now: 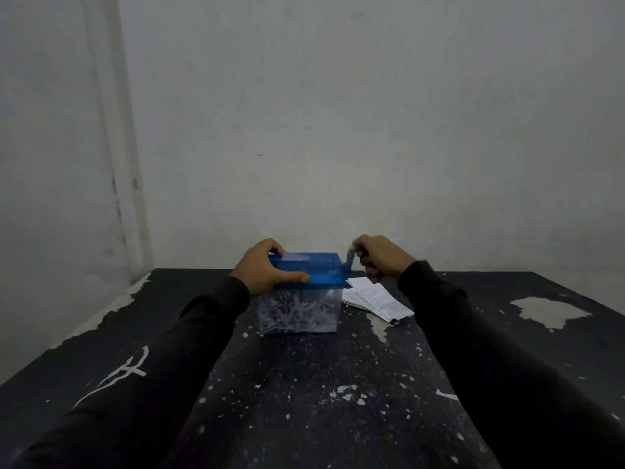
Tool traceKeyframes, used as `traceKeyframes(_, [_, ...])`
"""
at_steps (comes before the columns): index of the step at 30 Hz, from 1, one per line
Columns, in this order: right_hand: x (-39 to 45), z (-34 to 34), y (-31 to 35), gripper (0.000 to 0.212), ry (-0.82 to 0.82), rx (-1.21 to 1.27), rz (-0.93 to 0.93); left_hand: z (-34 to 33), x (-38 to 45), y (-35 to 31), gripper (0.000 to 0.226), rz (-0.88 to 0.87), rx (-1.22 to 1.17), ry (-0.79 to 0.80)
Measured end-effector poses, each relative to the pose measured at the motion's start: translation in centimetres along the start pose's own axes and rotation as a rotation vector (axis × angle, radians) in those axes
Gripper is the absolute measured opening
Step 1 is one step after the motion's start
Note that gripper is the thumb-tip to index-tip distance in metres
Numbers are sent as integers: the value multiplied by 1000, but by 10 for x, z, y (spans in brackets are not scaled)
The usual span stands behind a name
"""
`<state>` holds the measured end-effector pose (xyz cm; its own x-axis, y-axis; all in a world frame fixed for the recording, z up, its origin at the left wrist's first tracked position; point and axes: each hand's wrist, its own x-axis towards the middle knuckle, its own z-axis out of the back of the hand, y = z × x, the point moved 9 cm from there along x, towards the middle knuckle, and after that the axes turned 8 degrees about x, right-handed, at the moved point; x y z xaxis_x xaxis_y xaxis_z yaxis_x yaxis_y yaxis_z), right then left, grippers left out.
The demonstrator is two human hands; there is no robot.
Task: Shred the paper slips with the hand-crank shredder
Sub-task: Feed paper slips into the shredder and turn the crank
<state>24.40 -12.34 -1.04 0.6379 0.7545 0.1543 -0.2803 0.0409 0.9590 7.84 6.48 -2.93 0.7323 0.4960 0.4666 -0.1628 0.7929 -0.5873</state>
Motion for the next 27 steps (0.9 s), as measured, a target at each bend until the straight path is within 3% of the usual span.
traceKeyframes(2, [15,5,1,33,-21,-54,17,0,0,1,70,-1,-1,-3])
traceKeyframes(8, [46,16,-20,28,-328,-164,144,0,-2,-2,68,-10,-27,-15])
traceKeyframes(13, [36,-3,-73,33,-272,-339,18,-1,-2,-1,67,2,-57,-7])
traceKeyframes(17, [4,-10,-84,53,-191,-439,19,-1,-2,0,71,23,-55,-2])
traceKeyframes(20, [-15,-10,-71,56,-182,-318,79,-1,-3,-1,74,29,-46,4])
traceKeyframes(23, [-26,-5,-48,54,-159,5,94,0,-3,-1,80,26,-57,3])
traceKeyframes(27, [-19,8,-25,54,-179,234,100,0,-3,-1,69,27,-51,-14])
